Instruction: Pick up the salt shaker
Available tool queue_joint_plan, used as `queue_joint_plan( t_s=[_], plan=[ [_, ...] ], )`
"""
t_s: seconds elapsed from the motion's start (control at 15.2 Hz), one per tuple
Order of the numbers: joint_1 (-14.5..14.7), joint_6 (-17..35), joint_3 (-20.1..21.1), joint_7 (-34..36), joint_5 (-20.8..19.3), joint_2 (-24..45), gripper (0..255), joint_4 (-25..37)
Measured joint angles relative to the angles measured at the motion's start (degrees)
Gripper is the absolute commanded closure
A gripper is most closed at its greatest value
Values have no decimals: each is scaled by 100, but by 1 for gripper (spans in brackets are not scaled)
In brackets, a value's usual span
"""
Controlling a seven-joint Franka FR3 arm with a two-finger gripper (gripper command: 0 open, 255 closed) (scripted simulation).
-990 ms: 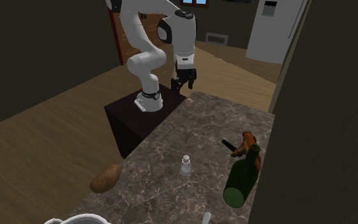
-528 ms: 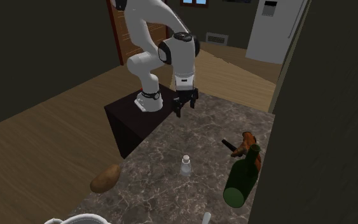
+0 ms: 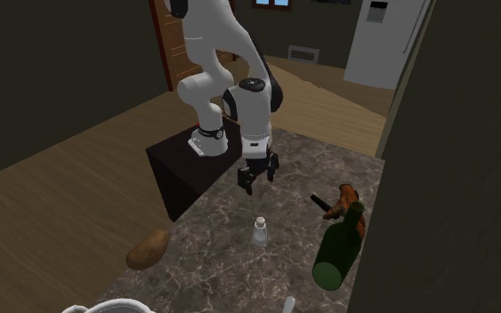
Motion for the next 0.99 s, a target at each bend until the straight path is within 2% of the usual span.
queue_joint_plan(
  t_s=[0.46,0.99],
  plan=[
    [-242,1015,-97,-703,859,1452,0,785],
    [-423,1555,135,-1052,1333,2079,0,894]
  ],
)
